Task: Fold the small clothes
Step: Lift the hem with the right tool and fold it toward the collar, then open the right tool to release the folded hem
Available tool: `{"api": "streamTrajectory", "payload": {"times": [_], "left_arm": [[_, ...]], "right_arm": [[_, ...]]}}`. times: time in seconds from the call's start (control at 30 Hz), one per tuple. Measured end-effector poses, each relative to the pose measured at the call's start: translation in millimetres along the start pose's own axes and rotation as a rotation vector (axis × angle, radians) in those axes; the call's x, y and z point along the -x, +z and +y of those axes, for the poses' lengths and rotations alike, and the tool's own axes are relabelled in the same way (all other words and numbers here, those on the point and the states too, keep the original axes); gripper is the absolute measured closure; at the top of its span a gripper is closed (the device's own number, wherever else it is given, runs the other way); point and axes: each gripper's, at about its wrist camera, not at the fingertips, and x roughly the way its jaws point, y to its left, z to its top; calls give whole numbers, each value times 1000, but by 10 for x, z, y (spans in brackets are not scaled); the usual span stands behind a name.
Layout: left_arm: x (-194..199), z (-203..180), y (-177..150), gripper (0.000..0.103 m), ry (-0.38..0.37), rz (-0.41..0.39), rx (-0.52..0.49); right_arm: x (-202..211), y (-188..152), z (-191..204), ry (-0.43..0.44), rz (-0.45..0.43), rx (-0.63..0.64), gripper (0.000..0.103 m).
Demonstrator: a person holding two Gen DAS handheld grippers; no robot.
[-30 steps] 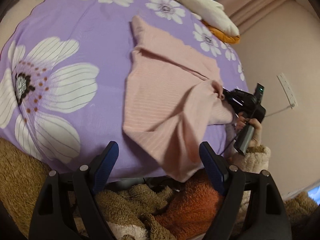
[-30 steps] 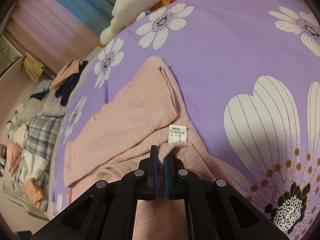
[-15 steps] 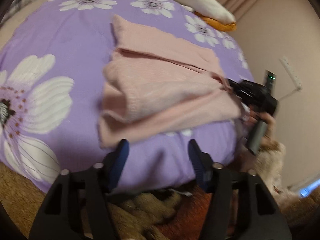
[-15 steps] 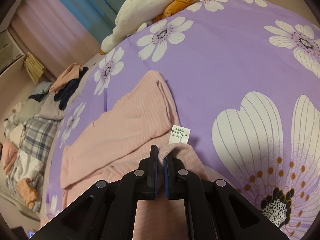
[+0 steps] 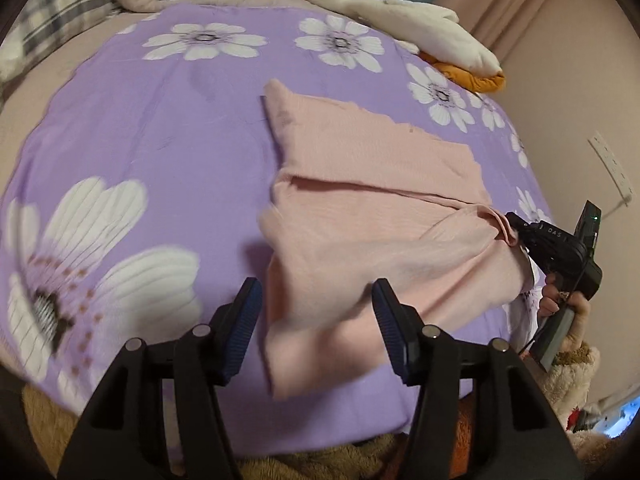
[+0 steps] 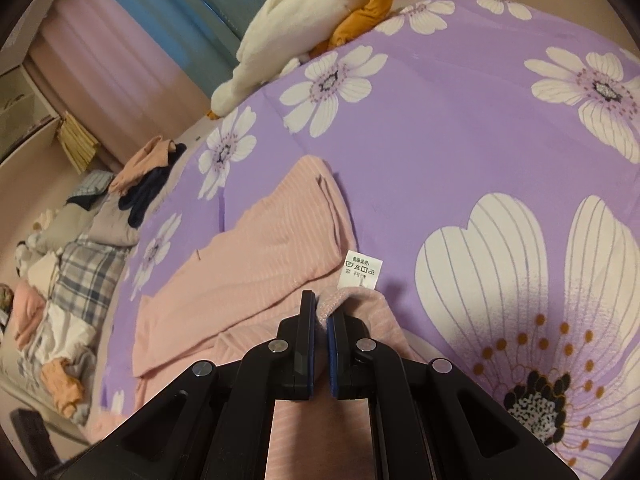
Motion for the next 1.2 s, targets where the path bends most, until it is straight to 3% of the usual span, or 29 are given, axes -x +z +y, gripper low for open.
{"api": "streamTrajectory", "payload": {"times": [0.03,0.1,0.17,0.23,0.4,0.6,0.63,0.67,0.7,0.77,0.8,0.87,1.07,1.1,1.17,1.2], "left_arm": [[-59,28,31,59,-31,18,12],[-147,93,88,85,-82,35,56],[-200,145,132,95,-81,24,80],[-232,182,170,95,-42,15,101],[-256,222,167,94,-27,13,109],[-302,304,192,91,-46,50,119],[-288,313,203,89,-52,48,119],[-265,325,217,82,-63,43,120],[-244,337,237,78,-76,36,123],[-246,356,277,70,-106,35,134],[-276,367,302,63,-114,46,148],[-345,376,338,61,-119,66,165],[-531,406,424,66,-156,93,203],[-540,413,436,74,-163,88,212],[-553,419,449,81,-167,82,221],[-547,413,447,90,-163,71,219]], "right_arm": [[17,-2,0,3,-4,0,97],[41,7,-21,6,-6,-3,97],[40,11,-62,8,1,-19,97],[14,13,-116,20,13,-48,97],[8,44,-224,57,34,-116,97],[281,181,-234,-24,-25,-76,94],[341,218,-230,-50,-28,-52,92],[392,249,-231,-69,-31,-32,82],[430,276,-231,-82,-31,-9,66],[456,314,-201,-111,-7,67,49],[443,330,-169,-126,13,117,49],[366,339,-95,-134,72,201,49],[-88,328,68,-130,205,308,49],[-163,329,98,-125,220,316,49],[-259,306,124,-116,238,316,50],[-303,285,135,-118,246,315,58]]}}
